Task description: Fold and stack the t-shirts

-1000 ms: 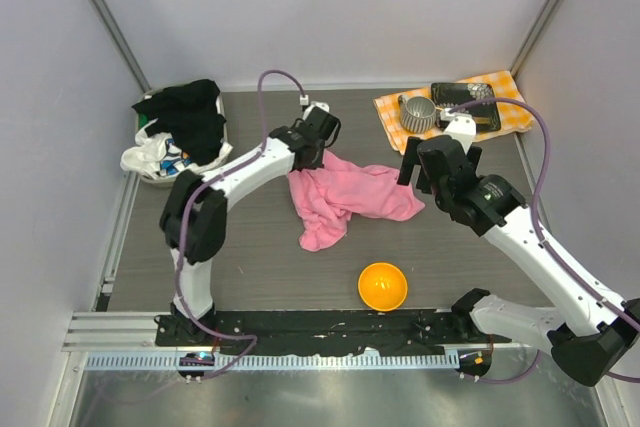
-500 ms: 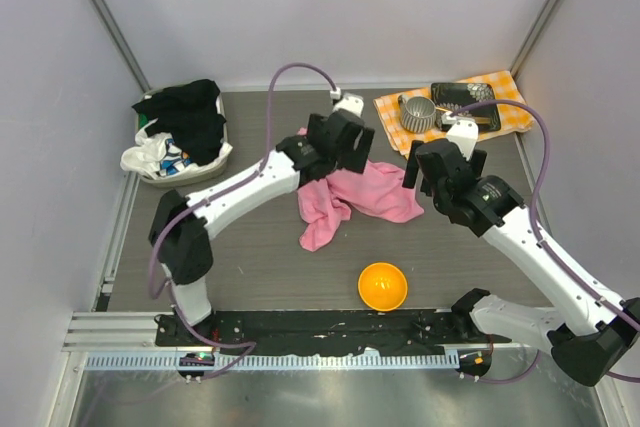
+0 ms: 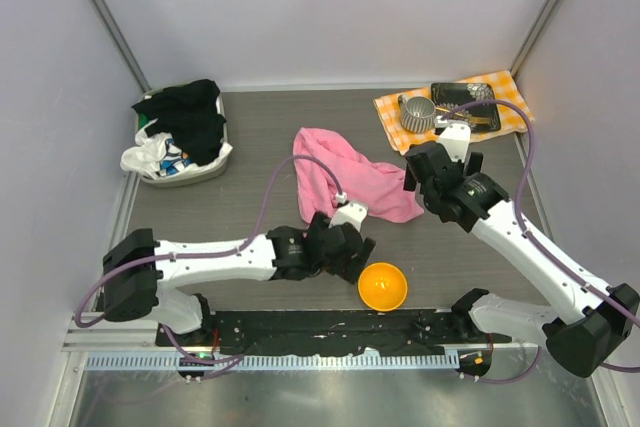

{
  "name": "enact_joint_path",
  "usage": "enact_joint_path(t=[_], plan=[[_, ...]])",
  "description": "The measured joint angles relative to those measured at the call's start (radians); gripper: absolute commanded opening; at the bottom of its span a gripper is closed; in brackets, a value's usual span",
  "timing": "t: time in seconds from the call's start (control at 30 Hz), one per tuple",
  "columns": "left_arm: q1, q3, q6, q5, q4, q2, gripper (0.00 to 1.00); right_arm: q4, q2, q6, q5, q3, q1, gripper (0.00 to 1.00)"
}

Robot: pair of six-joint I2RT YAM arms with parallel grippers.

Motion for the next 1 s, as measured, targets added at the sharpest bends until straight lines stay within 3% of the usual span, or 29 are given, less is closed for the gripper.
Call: enact_joint_path(t=[0.13, 0.37, 0.47, 0.57, 0.67, 0.7, 0.77, 0.8, 0.83, 1.0], plan=[[-0.093, -0.101, -0.077, 0.002, 0.05, 0.019, 0.98, 0.001, 0.0, 0.0, 0.016, -0.01, -0.013, 1.0], [-0.196, -0.109, -0.152, 0.003, 0.169, 0.134, 0.97, -0.002, 0.0, 0.005, 0.016, -0.05, -0.021, 1.0], [-0.206, -0.109, -0.169, 0.005, 0.198, 0.162, 0.9, -0.001, 0.0, 0.006, 0.016, -0.061, -0.021, 1.0], [-0.206, -0.106, -0.18, 0.007, 0.218, 0.185, 0.75, -0.002, 0.0, 0.007, 0.016, -0.076, -0.021, 1.0], [-0.206, -0.104, -0.19, 0.008, 0.232, 0.218, 0.51, -0.002, -0.005, 0.01, 0.015, -0.087, -0.021, 1.0], [-0.206, -0.103, -0.191, 0.005, 0.233, 0.228, 0.38, -0.002, -0.008, 0.012, 0.015, -0.088, -0.021, 1.0], [-0.206, -0.101, -0.196, -0.003, 0.234, 0.241, 0.26, -0.002, -0.013, 0.013, 0.015, -0.088, -0.021, 1.0], [-0.206, -0.1, -0.201, -0.003, 0.234, 0.243, 0.11, -0.002, -0.014, 0.014, 0.015, -0.088, -0.021, 1.0], [-0.206, -0.098, -0.199, -0.002, 0.235, 0.244, 0.03, -0.002, -0.016, 0.014, 0.015, -0.088, -0.021, 1.0], [-0.206, -0.055, -0.202, -0.027, 0.214, 0.233, 0.0, 0.001, -0.02, 0.017, 0.014, -0.105, -0.021, 1.0]])
